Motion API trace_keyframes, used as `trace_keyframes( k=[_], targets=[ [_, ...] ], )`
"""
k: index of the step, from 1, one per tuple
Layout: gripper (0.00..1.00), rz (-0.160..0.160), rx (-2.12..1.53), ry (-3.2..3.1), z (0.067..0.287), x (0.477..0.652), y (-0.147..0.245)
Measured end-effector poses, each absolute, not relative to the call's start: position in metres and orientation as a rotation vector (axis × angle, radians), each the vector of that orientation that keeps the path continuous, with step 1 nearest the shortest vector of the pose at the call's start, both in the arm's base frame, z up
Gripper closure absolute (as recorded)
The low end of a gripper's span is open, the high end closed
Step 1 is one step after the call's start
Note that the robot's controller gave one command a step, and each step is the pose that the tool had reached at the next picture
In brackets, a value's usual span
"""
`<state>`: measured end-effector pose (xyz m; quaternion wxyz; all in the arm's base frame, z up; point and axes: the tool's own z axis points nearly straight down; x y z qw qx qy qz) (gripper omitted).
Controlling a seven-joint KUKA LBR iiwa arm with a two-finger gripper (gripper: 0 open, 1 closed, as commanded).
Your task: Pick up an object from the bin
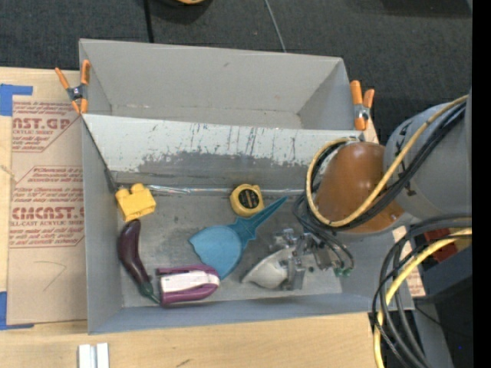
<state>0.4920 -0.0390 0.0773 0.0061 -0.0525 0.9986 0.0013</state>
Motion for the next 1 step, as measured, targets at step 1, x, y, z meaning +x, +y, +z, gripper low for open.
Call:
trace_keyframes(
  k=[1],
  targets=[
    [1.0, 0.004, -0.164, 3.132, 0.0976, 0.4898, -0.0391]
  ],
)
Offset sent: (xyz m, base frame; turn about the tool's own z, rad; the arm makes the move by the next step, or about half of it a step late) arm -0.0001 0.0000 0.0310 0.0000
